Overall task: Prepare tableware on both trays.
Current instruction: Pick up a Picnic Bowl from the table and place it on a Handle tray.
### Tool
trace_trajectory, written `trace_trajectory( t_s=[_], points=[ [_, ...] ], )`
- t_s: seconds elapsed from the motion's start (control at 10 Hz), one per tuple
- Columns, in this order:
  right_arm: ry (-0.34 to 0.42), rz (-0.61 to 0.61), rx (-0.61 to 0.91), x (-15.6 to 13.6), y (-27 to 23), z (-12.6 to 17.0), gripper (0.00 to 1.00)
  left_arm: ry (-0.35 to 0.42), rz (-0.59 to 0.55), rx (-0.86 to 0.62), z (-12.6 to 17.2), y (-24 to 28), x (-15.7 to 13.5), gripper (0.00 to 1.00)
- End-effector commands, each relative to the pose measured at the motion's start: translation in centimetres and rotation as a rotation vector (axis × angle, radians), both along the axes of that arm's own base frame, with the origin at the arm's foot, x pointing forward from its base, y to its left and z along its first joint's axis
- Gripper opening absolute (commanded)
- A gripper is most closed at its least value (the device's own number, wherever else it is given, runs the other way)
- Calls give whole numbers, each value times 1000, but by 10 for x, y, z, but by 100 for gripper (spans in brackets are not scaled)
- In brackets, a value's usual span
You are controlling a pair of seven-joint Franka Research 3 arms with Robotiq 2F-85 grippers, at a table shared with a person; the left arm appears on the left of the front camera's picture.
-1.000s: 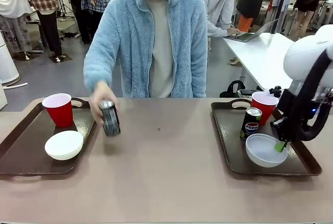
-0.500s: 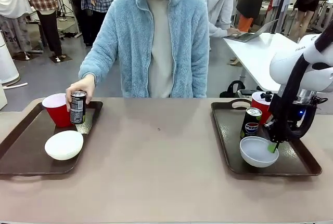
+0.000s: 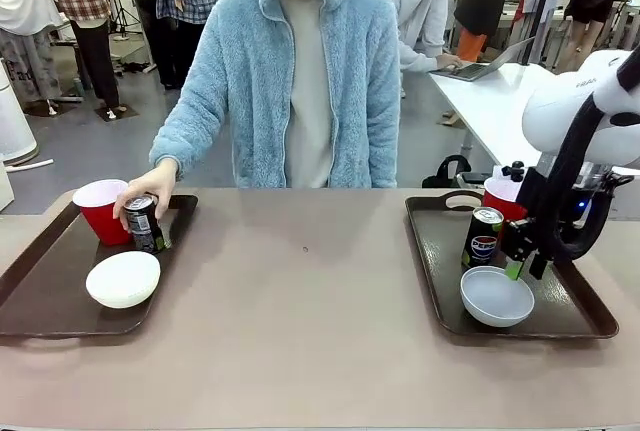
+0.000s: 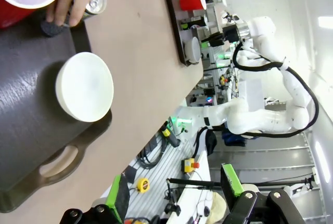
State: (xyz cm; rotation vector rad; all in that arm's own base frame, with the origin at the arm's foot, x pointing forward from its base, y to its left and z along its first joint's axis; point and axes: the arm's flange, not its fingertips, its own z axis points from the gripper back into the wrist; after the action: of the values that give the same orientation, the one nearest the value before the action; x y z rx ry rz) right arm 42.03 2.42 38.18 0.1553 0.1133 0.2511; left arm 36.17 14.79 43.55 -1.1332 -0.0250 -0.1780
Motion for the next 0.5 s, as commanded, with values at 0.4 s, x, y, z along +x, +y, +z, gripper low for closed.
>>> trace_trajectory(
  t_s=[0.4],
  points=[
    [-79,-53,-54,-55,-13,89,99,-18,2,-17,1,1,0,93]
  ],
)
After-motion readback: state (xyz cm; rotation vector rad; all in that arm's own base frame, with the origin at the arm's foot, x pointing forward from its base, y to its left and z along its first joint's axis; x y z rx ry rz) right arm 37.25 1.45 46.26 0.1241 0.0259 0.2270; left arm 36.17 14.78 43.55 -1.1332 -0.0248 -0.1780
